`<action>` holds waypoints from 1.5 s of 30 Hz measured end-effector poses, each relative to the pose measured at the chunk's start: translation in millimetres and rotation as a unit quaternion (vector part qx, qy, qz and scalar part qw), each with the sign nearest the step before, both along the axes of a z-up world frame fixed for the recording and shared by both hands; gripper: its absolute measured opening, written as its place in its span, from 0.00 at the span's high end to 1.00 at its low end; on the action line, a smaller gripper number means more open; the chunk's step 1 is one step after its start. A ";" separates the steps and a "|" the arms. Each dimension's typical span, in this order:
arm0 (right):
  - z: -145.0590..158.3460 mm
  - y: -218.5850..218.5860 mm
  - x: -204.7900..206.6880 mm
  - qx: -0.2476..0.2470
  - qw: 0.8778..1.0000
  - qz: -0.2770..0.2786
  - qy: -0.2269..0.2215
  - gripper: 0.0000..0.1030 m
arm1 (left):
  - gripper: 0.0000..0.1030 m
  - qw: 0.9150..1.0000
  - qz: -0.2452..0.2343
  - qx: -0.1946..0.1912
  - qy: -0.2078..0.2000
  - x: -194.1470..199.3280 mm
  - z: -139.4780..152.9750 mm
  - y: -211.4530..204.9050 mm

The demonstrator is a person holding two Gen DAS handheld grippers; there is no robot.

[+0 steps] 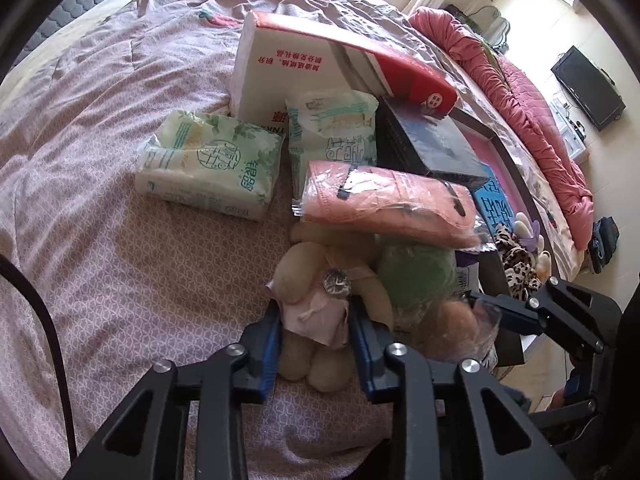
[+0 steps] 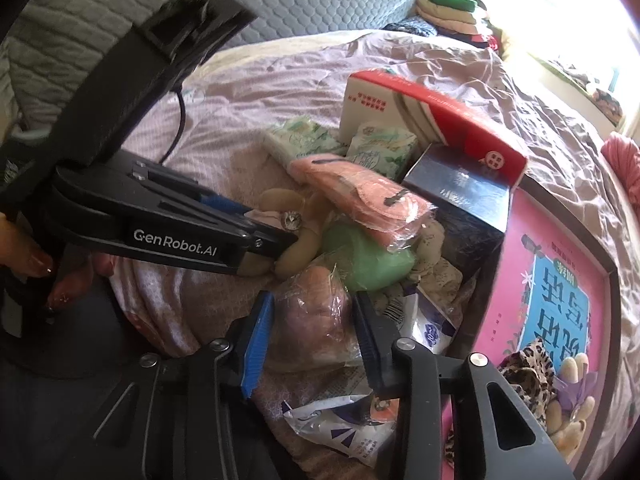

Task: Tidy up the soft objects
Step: 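Grasp the pink-dress plush bear with the left tool while the right tool grasps the bagged bread, then carry the bear and bagged bread onto the pink tray with both tools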

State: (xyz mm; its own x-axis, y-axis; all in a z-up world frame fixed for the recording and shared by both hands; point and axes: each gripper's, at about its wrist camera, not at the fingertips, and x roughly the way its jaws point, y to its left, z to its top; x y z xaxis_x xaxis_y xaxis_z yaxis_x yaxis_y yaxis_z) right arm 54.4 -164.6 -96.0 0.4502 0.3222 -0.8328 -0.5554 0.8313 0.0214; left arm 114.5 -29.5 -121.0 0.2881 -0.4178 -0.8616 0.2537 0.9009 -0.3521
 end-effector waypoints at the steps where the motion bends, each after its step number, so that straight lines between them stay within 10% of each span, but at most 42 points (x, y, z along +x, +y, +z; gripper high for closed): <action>1: 2.6 -2.5 -0.6 0.006 1.000 -0.004 -0.001 0.60 | 0.71 1.000 -0.001 0.000 -0.003 -1.1 1.8 0.0; 21: 33.0 -25.6 -8.0 0.054 0.997 -0.050 -0.023 0.60 | 0.87 1.000 0.007 -0.025 -0.004 -20.5 19.0 24.0; 45: 83.5 -49.9 -21.8 0.093 0.989 -0.091 -0.073 0.60 | 0.88 0.992 0.018 0.018 -0.126 -57.1 114.7 20.0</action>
